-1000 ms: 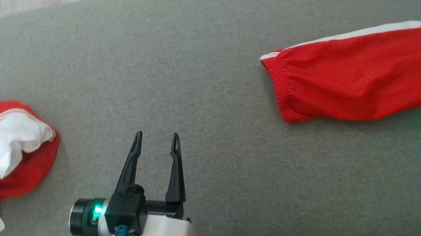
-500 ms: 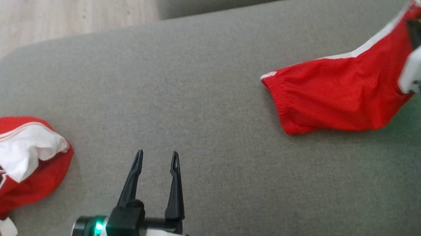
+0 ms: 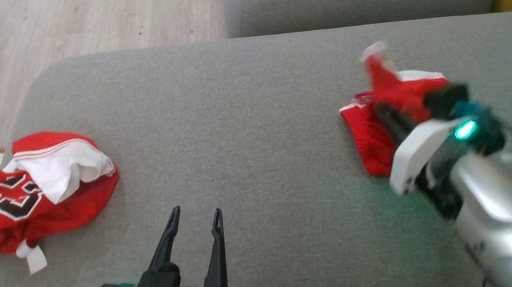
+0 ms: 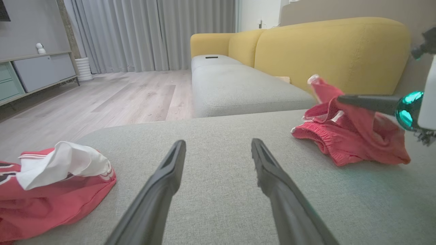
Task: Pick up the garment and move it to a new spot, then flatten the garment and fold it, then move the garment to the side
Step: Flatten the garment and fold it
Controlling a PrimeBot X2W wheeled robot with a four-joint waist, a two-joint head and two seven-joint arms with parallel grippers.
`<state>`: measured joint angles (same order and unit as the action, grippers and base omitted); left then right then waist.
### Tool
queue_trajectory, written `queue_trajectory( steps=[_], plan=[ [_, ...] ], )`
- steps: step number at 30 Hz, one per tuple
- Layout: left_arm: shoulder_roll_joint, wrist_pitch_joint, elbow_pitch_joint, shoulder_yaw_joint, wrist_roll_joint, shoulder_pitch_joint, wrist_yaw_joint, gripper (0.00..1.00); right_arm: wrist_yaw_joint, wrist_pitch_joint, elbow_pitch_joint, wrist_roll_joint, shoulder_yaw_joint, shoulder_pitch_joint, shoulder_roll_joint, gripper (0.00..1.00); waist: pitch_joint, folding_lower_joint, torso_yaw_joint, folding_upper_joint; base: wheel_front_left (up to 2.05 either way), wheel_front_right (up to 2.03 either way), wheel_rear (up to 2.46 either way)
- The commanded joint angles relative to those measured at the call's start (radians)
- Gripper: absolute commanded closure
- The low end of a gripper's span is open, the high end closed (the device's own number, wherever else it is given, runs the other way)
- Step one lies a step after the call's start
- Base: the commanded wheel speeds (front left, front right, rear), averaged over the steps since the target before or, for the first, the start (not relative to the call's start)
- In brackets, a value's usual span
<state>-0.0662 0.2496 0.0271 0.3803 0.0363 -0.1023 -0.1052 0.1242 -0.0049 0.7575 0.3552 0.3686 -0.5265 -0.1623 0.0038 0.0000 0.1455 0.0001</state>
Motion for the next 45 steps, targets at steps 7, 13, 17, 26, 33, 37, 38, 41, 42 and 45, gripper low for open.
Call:
queue_trajectory(
  steps=[7,13,17,26,33,37,38,41,42,45],
  plan=[
    [0.002,0.012,-0.03,-0.017,-0.007,0.049,0.003,0.0,0.007,-0.044,-0.086,-0.019,-0.013,0.063,0.083,0.0,0.014,0.0,0.016,-0.0001,0.0,0.0,0.0],
    [0.003,0.012,-0.031,-0.021,-0.006,0.044,0.0,0.0,0.007,-0.084,-0.185,0.034,-0.006,0.122,0.1,0.0,0.01,0.0,0.008,-0.0001,0.0,0.0,0.0],
    [0.004,0.012,-0.035,-0.026,-0.005,0.04,-0.004,0.0,0.007,-0.089,-0.266,0.055,-0.039,0.18,0.08,0.0,0.008,0.0,-0.002,-0.0001,0.0,0.0,0.0],
    [0.005,0.012,-0.039,-0.041,-0.003,0.023,-0.009,0.0,0.007,-0.043,-0.408,0.032,-0.18,0.319,-0.007,0.0,-0.016,0.0,-0.013,-0.0001,0.0,0.0,0.0],
    [0.001,0.012,-0.056,-0.098,0.015,-0.043,-0.036,0.0,0.007,-0.104,-0.468,-0.012,-0.204,0.403,-0.015,0.0,-0.057,0.0,-0.047,-0.0001,0.0,0.0,0.0],
    [0.002,0.012,-0.068,-0.138,0.034,-0.078,-0.04,0.0,0.007,-0.18,-0.465,-0.03,-0.173,0.437,-0.016,0.0,-0.071,0.0,-0.07,-0.0001,0.0,0.0,0.0],
    [0.002,0.012,-0.07,-0.148,0.039,-0.085,-0.039,0.0,0.007,-0.196,-0.459,-0.035,-0.162,0.444,-0.018,0.0,-0.075,0.0,-0.075,-0.0001,0.0,0.0,0.0],
    [0.003,0.012,-0.077,-0.174,0.047,-0.103,-0.033,0.0,0.007,-0.235,-0.438,-0.043,-0.157,0.462,-0.01,0.0,-0.083,0.0,-0.088,-0.0001,0.0,0.0,0.0],
    [0.004,0.012,-0.079,-0.181,0.048,-0.108,-0.031,0.0,0.007,-0.243,-0.431,-0.046,-0.156,0.469,-0.006,0.0,-0.086,0.0,-0.09,-0.0001,0.0,0.0,0.0],
    [0.005,0.012,-0.082,-0.199,0.047,-0.122,-0.027,0.0,0.007,-0.254,-0.418,-0.062,-0.159,0.491,0.012,0.0,-0.094,0.0,-0.098,-0.0001,0.0,0.0,0.0]
  ],
)
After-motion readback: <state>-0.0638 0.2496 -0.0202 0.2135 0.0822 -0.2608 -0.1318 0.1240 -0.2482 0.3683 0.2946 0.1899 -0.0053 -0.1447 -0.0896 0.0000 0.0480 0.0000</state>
